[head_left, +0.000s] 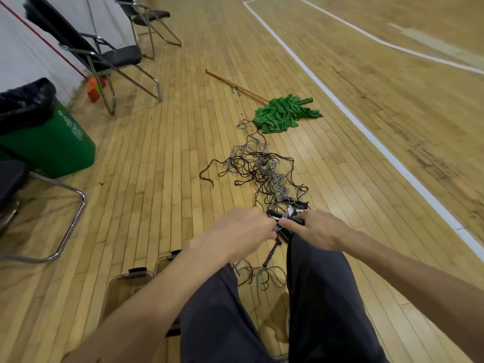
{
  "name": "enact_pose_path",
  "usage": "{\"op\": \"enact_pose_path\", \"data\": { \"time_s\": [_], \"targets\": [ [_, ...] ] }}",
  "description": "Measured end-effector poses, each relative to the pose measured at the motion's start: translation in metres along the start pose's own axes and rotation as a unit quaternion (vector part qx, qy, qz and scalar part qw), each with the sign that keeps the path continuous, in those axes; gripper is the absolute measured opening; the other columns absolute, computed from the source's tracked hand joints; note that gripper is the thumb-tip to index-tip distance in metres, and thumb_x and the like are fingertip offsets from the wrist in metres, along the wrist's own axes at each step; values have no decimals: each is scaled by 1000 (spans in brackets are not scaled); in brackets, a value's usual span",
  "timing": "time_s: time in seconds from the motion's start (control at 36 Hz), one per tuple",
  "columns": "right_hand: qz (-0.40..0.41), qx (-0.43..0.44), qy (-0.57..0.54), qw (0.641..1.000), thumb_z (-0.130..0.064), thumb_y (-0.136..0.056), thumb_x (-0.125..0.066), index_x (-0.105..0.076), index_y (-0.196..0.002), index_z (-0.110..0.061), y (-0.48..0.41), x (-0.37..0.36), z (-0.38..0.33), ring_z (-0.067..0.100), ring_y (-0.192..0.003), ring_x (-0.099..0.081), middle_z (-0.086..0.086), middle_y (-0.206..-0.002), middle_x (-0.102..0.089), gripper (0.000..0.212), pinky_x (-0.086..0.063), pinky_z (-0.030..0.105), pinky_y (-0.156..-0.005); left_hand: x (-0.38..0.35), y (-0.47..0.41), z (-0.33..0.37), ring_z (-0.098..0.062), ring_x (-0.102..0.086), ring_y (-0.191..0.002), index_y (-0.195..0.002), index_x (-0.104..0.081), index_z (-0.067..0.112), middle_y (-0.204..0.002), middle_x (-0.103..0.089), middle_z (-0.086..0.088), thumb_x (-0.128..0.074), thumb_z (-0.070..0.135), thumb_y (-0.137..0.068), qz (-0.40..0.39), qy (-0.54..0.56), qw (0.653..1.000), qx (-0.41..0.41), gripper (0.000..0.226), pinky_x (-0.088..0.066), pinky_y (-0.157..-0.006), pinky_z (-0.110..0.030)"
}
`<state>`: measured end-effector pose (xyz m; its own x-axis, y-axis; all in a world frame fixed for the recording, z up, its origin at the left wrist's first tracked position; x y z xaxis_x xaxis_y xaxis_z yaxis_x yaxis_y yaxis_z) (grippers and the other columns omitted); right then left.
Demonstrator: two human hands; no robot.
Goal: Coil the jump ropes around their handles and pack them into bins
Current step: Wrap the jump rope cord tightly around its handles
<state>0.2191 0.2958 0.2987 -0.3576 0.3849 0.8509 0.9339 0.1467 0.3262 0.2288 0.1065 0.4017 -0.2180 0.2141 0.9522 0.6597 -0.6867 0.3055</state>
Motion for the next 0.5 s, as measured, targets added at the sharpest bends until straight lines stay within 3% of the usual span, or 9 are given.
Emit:
{"op": "enact_pose_path", "data": {
  "time_s": [0.08,0.22,0.28,0.42,0.5],
  "targets": [
    [-32,28,-13,999,-88,-77,-19,-49,-69,-22,7,0,-8,17,-62,-54,1,-67,-55,73,-45,33,-60,14,1,-10,-17,-63,-88,-115,-64,15,-98,-64,1,-40,44,-104,7,-13,999,-29,39,-56,-79,-34],
    [-47,64,-22,997,-77,-90,-32,-46,-69,-20,27,10,-24,13,-52,-42,-3,-61,-46,63,-35,25,-54,30,1,-30,-11,-64,-87,-106,-73,21,-93,-71,7,-50,49,-98,48,47,996,-64,37,-53,-82,-36],
    [-56,89,-19,994,-77,-89,-30,-48,-70,-19,34,13,-30,12,-52,-41,-3,-61,-44,63,-35,24,-54,35,1,-35,-9,-63,-80,-102,-75,22,-87,-72,9,-53,49,-97,44,93,992,-76,35,-51,-78,-35],
    [-99,151,-35,983,-77,-88,-28,-61,-86,-11,47,20,-36,10,-53,-38,-3,-63,-43,73,-35,22,-55,44,1,-41,-6,-58,-63,-91,-78,21,-65,-64,9,-65,39,-94,34,230,969,-81,22,-39,-60,-15],
    [-110,203,-44,972,-77,-91,-27,-62,-89,-13,58,21,-43,12,-53,-42,-2,-63,-47,73,-41,27,-56,44,1,-42,-10,-61,-64,-89,-78,19,-66,-67,4,-69,34,-92,20,286,954,-85,18,-48,-62,-22]
  ]
}}
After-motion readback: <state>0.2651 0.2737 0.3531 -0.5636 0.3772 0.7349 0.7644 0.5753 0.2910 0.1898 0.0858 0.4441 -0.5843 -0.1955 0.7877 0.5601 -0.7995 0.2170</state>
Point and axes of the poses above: each hand's wrist, its own y-axis away from the middle knuckle, its own x-axis out of the back of the hand, z = x × y, the point moved 1 cm from there along -y, towards the middle knuckle
